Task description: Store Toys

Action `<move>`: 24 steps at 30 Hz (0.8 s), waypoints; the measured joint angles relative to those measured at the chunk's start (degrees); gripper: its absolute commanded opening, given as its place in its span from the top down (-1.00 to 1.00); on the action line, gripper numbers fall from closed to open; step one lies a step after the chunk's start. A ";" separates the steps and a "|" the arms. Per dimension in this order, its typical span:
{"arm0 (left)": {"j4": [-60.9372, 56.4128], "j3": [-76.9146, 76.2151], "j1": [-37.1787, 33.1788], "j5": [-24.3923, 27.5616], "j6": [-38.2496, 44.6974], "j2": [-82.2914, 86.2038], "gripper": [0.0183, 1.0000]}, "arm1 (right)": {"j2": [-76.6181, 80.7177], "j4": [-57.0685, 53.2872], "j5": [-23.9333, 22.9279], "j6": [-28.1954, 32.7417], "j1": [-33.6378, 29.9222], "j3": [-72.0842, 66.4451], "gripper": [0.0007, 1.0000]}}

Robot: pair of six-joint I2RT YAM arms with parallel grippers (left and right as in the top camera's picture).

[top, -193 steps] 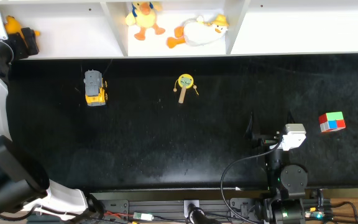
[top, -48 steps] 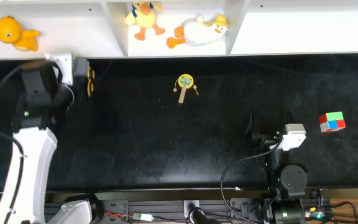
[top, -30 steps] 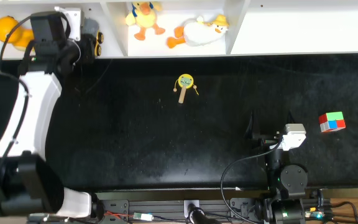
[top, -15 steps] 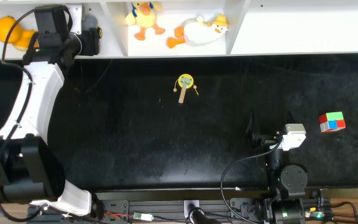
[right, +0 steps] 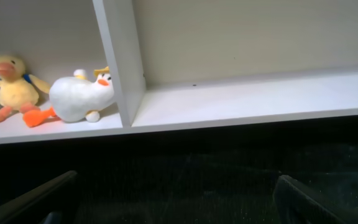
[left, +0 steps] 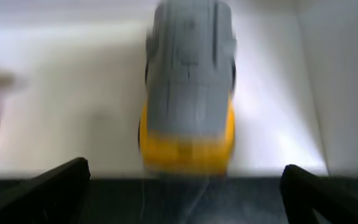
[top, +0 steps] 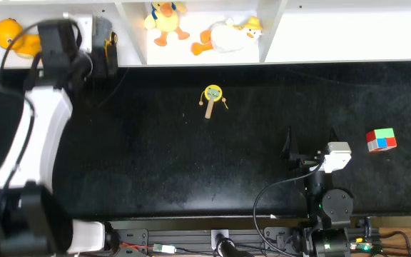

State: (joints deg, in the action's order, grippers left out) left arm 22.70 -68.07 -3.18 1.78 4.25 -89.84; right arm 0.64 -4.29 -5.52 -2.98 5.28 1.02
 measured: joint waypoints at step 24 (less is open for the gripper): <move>-27.85 46.05 2.36 7.02 0.17 56.02 -1.00 | 0.00 -0.02 -0.02 0.00 0.00 0.00 -0.99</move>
State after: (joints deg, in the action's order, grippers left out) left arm -5.15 -22.02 -0.82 8.80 4.43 -33.82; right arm 0.64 -4.32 -5.54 -2.98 5.28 1.02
